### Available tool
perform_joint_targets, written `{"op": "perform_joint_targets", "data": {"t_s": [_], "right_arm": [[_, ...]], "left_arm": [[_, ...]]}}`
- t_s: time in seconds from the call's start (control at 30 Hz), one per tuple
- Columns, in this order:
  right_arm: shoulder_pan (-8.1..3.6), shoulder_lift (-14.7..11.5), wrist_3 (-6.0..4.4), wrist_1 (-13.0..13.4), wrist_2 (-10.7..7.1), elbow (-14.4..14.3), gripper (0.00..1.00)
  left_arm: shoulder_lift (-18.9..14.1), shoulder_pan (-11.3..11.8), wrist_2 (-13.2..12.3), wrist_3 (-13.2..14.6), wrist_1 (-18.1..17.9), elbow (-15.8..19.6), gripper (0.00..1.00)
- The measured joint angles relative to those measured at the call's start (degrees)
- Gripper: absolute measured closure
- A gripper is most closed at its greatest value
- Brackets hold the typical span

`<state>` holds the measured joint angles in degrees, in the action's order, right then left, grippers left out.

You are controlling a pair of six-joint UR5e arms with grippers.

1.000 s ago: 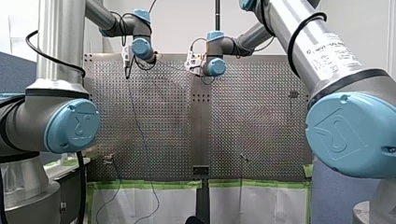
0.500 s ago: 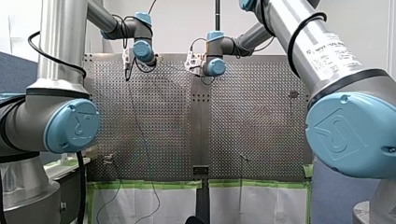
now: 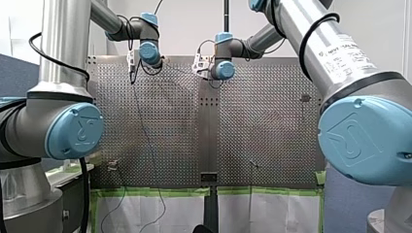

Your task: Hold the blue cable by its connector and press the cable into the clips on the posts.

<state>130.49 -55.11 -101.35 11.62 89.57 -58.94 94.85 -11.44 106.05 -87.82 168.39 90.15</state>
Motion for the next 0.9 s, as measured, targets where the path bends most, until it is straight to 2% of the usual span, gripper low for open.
{"op": "perform_joint_targets", "data": {"t_s": [0.03,0.07,0.2,0.4,0.63,0.9], "right_arm": [[0.01,0.02,0.00,0.00,0.00,0.00,1.00],[0.01,0.01,0.00,-0.01,0.00,0.00,1.00],[0.06,0.02,0.01,-0.07,0.00,0.00,1.00],[0.07,0.03,0.01,-0.10,0.00,0.00,1.00],[0.08,0.04,0.00,-0.09,-0.01,0.00,1.00],[0.05,0.11,0.04,-0.09,0.06,-0.95,1.00]], "left_arm": [[0.00,-0.05,0.25,-0.01,-0.04,0.00,0.96],[0.00,-0.09,0.45,-0.03,-0.08,0.00,1.00],[0.00,-0.39,0.60,-0.02,-0.18,0.01,1.00],[0.01,-0.71,-0.98,-0.68,-0.58,0.05,1.00],[0.01,-0.94,-1.08,-1.28,-0.44,0.13,1.00],[0.01,-1.51,-1.01,-1.44,-2.60,2.45,1.00]]}}
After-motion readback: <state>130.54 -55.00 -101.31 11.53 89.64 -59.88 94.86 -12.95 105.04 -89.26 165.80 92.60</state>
